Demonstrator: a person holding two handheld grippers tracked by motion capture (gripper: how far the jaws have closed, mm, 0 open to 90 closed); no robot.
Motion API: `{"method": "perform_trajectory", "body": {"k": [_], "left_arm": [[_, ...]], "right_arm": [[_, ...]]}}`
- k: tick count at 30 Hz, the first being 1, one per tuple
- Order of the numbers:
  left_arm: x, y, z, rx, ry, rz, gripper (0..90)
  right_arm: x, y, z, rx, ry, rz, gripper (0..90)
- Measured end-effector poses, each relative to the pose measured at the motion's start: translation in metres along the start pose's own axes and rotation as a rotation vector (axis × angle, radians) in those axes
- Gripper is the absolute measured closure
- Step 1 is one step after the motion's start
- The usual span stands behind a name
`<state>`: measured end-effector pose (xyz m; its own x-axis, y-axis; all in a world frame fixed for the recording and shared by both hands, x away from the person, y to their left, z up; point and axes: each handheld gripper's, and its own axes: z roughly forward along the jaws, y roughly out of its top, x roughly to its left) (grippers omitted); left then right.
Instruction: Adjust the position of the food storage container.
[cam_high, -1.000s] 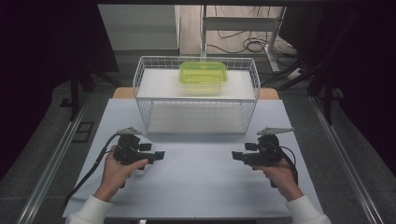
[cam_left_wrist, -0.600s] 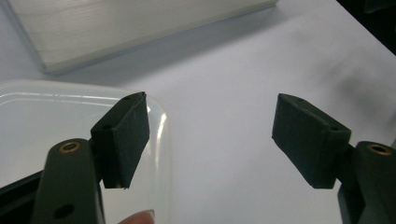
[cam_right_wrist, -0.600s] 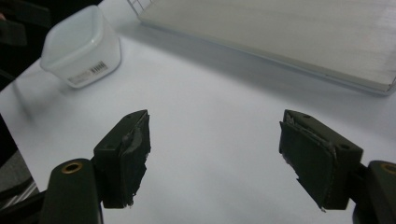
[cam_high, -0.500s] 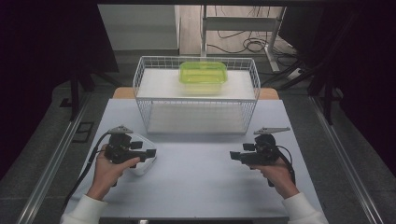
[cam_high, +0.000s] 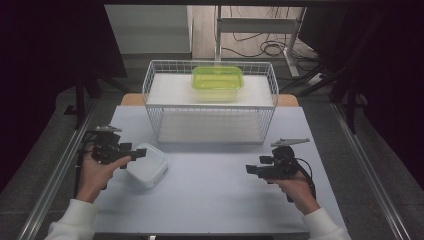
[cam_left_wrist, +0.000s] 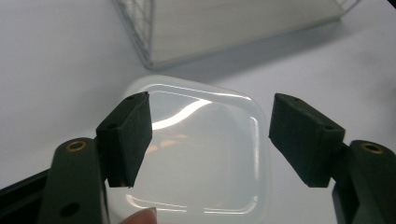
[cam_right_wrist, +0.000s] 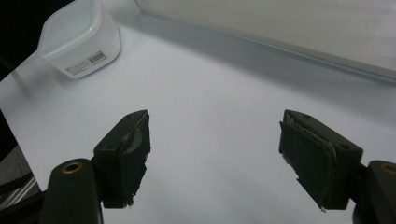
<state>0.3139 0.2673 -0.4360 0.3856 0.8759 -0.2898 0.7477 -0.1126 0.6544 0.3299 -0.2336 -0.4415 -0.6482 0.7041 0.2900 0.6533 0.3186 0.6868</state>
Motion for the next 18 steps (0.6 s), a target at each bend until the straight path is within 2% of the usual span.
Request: {"method": "perform_trajectory", "body": {"k": [4,10,13,16,18], "left_arm": [[0.015,0.004,0.004,0.033,0.041,-0.014,32.8],[0.031,0.001,0.011,0.077,0.067,-0.031,38.2],[0.038,-0.002,0.014,0.083,0.081,-0.043,41.9],[0.049,-0.006,0.016,0.094,0.090,-0.058,47.6],[0.055,-0.008,0.017,0.113,0.095,-0.055,54.8]], "right_arm": [[-0.001,-0.001,-0.001,0.001,-0.006,0.006,24.8],[-0.004,-0.003,-0.001,0.006,-0.013,0.018,24.8],[-0.004,-0.004,-0.001,0.011,-0.013,0.020,24.8],[-0.005,-0.005,-0.001,0.011,-0.016,0.019,24.7],[-0.005,-0.005,-0.001,0.009,-0.016,0.021,24.8]]}}
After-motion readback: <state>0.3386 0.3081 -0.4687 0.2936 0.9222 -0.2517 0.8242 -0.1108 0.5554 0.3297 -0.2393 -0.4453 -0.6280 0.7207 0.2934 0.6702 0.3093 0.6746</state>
